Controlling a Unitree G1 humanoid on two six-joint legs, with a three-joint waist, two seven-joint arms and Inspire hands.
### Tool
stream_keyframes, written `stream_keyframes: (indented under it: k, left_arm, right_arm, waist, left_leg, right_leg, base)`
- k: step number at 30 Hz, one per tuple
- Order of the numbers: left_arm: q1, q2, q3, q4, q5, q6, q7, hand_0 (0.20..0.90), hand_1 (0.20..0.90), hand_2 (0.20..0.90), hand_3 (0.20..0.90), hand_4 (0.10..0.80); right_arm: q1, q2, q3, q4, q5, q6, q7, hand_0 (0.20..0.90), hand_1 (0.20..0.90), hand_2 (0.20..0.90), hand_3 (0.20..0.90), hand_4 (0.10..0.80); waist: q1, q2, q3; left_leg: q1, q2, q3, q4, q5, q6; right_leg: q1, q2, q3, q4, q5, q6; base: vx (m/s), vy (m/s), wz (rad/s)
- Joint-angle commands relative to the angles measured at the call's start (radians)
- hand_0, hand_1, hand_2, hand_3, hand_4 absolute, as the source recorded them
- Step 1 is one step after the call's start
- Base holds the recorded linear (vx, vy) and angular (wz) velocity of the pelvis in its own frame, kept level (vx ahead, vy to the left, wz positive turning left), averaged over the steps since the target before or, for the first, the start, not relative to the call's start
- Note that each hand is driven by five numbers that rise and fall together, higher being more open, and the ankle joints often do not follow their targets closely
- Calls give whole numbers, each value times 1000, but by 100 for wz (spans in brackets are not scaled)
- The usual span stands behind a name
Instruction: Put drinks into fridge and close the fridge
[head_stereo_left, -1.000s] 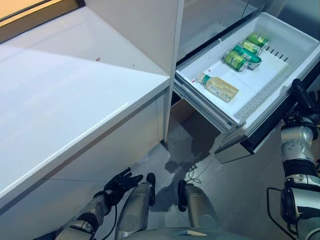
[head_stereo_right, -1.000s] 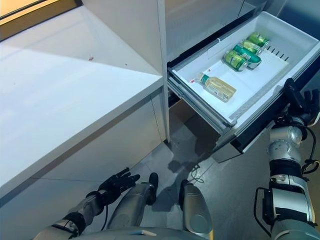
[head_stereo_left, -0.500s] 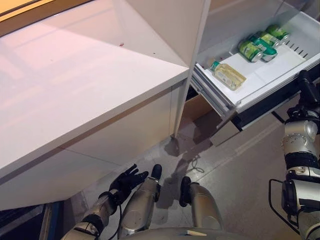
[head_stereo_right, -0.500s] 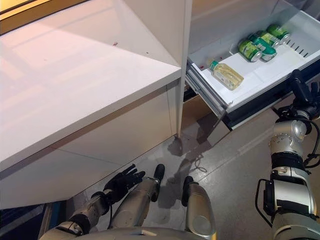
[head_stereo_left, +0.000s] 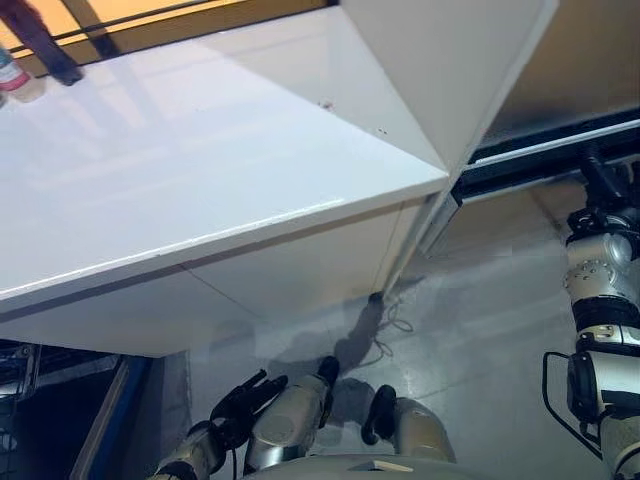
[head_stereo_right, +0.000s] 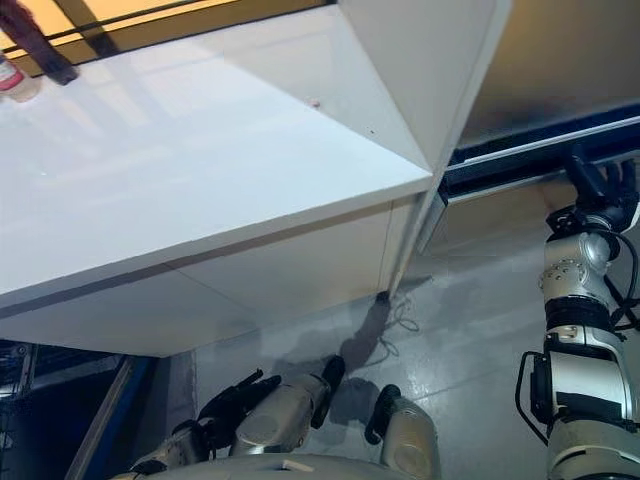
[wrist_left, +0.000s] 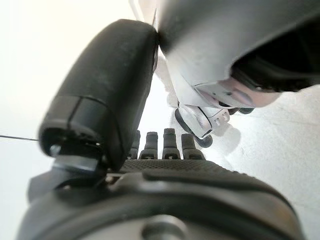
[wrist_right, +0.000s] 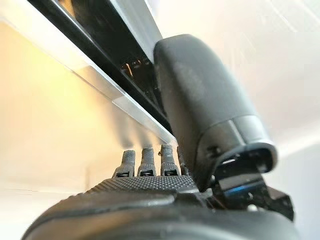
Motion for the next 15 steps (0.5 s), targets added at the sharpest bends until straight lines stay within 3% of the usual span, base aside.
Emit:
stream_keyframes:
  k: [1,8,15]
  left_arm:
    - [86,51,-65,-6,54,-16,-33,900,900,900,900,800]
    - [67,59,-73,-23,54,3,-13,900,900,900,900,800]
    - [31,60,-69,-20,34,8,10,900,900,900,900,800]
  right_arm:
    - [-109,-5,46,-63,-73,-100,-12,900,900,900,900,800]
    - [-79,-11,32,-117,-117,-167,-94,900,900,900,900,800]
    - [67,39,16,-248,-62,-144,-54,900,900,900,900,800]
  waist:
    - [56,-32,-114]
    - [-1,-39,-132]
    - [-102,-65,-158]
  left_leg:
    - [51,27,26,-121,-8,44]
    - [80,53,86,-198,16,47]
    - [120,83,203,-260,12,47]
  right_leg:
    - [26,24,79,-14,12,-4]
    - [35,44,132,-129,84,30]
    - [47,72,233,-245,154,54]
  base:
    - [14,-4,12]
    - [-30,-16,-3]
    - [-69,-46,-43]
